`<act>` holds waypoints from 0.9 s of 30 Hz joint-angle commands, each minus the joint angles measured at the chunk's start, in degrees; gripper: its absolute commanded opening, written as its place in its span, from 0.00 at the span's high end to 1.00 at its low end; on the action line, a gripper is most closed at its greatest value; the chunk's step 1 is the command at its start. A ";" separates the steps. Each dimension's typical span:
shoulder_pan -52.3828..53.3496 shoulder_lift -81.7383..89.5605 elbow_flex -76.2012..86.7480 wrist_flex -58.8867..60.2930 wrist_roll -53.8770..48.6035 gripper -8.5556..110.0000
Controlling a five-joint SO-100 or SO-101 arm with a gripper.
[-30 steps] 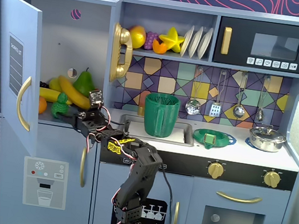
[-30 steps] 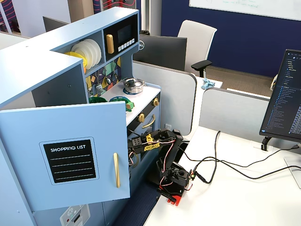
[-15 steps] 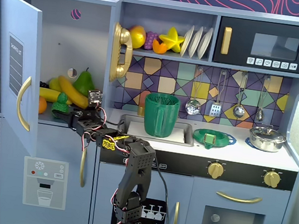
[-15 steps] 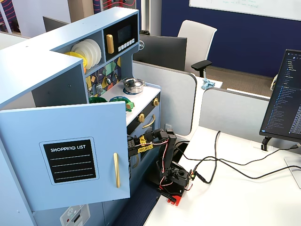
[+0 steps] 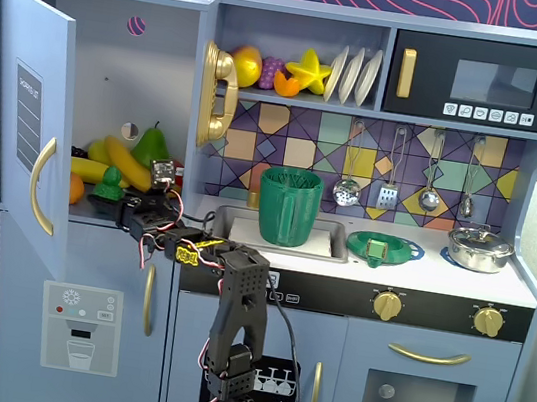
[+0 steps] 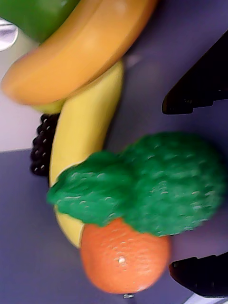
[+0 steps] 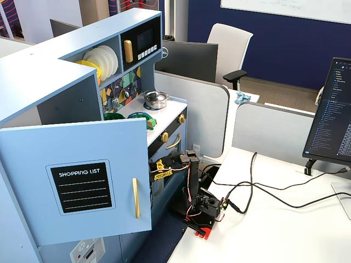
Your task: Pick up the green pineapple from the left cabinet and place it in the green recipient
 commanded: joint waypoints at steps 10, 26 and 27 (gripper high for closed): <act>0.79 -7.21 -17.14 12.74 -7.73 0.93; -1.41 55.11 8.70 41.40 -28.83 0.93; 0.97 57.04 7.91 43.95 -27.77 0.93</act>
